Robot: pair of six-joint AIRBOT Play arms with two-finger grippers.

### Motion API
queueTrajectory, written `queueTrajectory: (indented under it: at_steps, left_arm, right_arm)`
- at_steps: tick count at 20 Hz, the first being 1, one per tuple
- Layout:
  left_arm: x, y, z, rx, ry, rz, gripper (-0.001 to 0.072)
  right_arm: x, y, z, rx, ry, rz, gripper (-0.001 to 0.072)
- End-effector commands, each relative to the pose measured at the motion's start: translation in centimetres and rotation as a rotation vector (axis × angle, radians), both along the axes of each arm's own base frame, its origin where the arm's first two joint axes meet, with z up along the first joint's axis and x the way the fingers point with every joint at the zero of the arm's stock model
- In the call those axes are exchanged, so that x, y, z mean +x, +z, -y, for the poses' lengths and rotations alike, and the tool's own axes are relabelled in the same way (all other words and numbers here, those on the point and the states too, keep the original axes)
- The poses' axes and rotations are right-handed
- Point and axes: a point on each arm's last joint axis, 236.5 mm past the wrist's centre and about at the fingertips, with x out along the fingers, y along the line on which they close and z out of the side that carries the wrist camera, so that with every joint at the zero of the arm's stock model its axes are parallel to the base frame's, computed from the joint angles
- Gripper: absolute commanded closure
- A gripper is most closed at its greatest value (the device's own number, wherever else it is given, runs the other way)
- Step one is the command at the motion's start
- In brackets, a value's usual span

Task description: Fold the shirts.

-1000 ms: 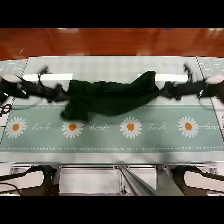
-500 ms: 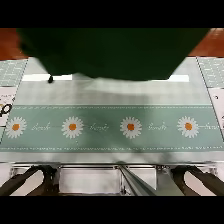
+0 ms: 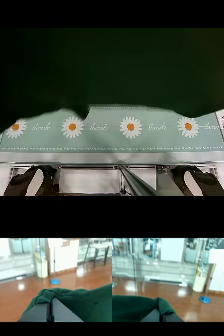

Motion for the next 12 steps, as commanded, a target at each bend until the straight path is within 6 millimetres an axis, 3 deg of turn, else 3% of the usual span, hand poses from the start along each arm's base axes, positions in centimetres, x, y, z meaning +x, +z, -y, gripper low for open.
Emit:
queueTrajectory:
  at_steps: [1,3,6,8,12]
  left_arm:
    - [-4.9,-0.1,1.0,0.026,0.025,0.039,0.0683]
    - [-4.5,-1.7,1.0,0.045,0.016,-0.022,0.0683]
    - [0.6,-7.0,-0.5,-0.006,0.010,-0.218,0.0683]
    - [5.5,-13.2,-1.8,-0.067,-0.004,-0.413,0.0683]
    - [15.5,-26.8,-3.9,-0.212,-0.036,-0.694,0.0683]
  right_arm:
    - [-2.1,-3.2,0.3,0.002,-0.028,-0.123,0.0692]
    - [-1.4,-4.4,0.3,0.019,-0.021,-0.170,0.0692]
    - [1.7,-8.7,-0.8,0.063,0.048,-0.311,0.0692]
    - [4.9,-13.0,-1.3,0.105,0.093,-0.421,0.0692]
    - [13.8,-22.8,0.6,0.205,0.055,-0.582,0.0692]
